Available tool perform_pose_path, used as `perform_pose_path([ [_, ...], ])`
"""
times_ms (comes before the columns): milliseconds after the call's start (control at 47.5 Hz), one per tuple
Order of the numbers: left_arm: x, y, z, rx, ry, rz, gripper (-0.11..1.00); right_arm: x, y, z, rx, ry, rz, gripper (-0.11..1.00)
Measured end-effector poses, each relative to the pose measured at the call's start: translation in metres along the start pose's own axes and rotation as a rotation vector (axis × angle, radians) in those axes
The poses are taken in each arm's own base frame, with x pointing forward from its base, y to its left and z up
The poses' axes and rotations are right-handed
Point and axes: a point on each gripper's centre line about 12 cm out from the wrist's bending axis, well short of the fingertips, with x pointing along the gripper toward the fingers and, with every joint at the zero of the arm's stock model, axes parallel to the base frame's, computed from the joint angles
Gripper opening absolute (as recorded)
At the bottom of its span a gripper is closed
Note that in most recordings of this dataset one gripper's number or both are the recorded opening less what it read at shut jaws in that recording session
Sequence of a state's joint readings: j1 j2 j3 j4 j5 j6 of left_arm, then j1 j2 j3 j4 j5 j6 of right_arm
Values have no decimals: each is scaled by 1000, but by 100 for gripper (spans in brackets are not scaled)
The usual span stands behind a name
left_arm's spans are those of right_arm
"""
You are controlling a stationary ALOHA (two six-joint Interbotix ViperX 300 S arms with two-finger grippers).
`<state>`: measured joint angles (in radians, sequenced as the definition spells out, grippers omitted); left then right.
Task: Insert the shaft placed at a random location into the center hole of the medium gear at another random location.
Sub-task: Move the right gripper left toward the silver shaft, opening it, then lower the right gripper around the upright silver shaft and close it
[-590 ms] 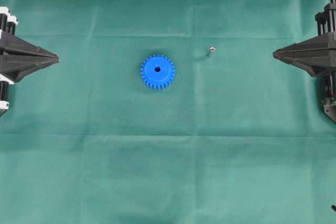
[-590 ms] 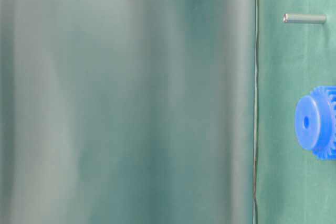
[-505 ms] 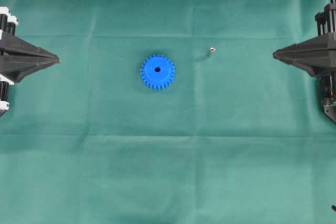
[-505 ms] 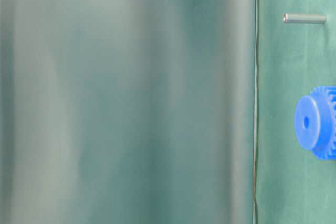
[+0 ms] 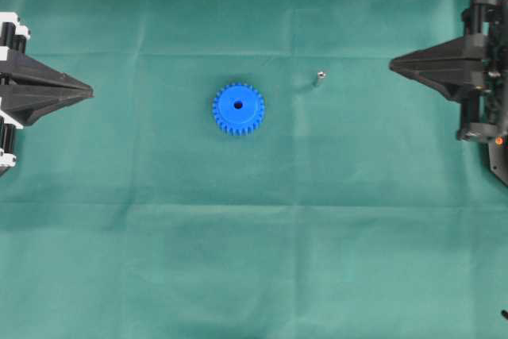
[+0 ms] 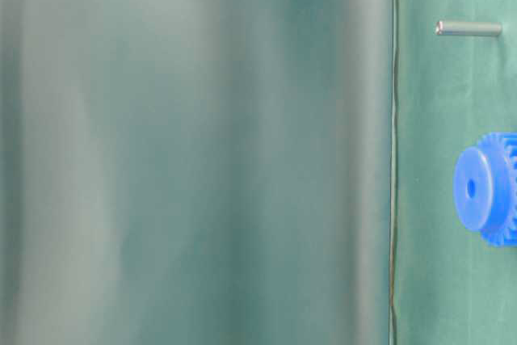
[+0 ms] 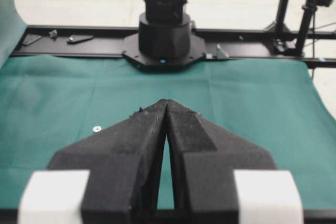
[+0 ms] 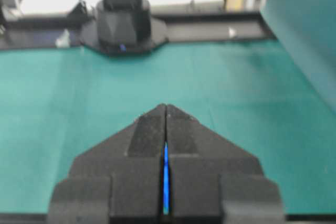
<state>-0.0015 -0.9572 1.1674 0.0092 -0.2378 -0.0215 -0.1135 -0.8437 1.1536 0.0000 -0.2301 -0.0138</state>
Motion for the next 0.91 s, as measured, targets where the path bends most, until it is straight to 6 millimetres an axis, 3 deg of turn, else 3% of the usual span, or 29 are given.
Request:
perform_pose_path([
  [84, 0, 0, 0, 0, 0, 2, 0, 7, -3, -10, 1, 46, -12, 30],
  [232, 0, 0, 0, 0, 2, 0, 0, 23, -7, -33, 3, 134, -28, 74],
  [295, 0, 0, 0, 0, 0, 2, 0, 31, -9, -42, 2, 160, -35, 89],
  [463, 0, 0, -1, 0, 5, 2, 0, 48, -19, -67, -31, 214, -69, 83],
  [906, 0, 0, -2, 0, 21, 0, 0, 73, -39, -129, -20, 315, -128, 83],
])
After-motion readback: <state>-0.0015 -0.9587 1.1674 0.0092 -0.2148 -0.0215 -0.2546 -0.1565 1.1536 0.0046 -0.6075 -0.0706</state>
